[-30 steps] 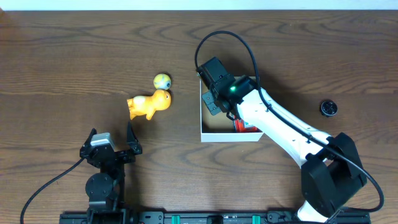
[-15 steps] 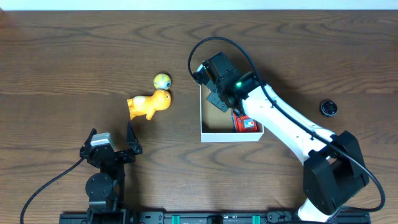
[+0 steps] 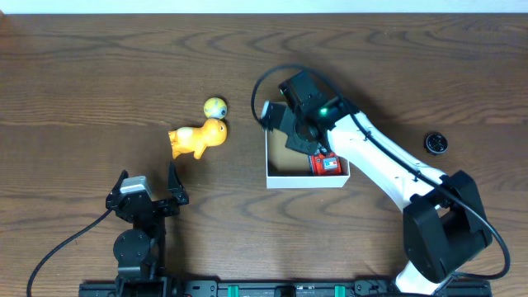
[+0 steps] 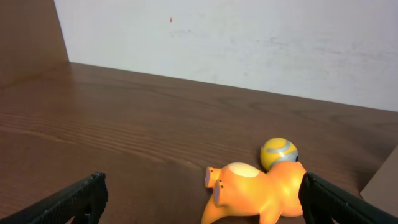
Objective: Pack container
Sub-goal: 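Lower the cube into the box beside the toy robot, then open the right gripper and move it toward the black wheel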
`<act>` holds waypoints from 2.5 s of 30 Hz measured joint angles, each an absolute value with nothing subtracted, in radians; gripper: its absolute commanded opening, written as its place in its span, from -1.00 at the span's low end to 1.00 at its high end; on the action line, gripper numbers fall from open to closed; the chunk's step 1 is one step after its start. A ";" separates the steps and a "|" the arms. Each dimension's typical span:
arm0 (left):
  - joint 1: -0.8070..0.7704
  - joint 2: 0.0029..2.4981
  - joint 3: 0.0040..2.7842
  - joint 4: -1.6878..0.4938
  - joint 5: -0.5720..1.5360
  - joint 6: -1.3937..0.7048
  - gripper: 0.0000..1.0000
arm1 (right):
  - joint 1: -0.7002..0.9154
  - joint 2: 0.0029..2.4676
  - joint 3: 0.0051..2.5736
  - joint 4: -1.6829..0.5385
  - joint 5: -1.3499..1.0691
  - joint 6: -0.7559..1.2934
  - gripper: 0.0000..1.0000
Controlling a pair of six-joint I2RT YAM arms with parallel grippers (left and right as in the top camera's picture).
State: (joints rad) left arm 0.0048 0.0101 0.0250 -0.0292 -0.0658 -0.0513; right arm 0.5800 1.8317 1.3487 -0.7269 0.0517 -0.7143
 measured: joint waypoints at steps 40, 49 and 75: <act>0.005 0.010 0.025 -0.030 -0.066 -0.051 0.96 | 0.525 1.831 1.202 -0.511 0.176 -0.830 -0.97; 0.005 0.010 0.025 -0.029 -0.066 -0.051 0.96 | 0.630 1.739 1.208 -0.463 0.180 -0.572 -0.46; 0.005 0.010 0.025 -0.030 -0.066 -0.051 0.96 | -0.038 1.425 1.224 -0.747 0.212 0.028 0.98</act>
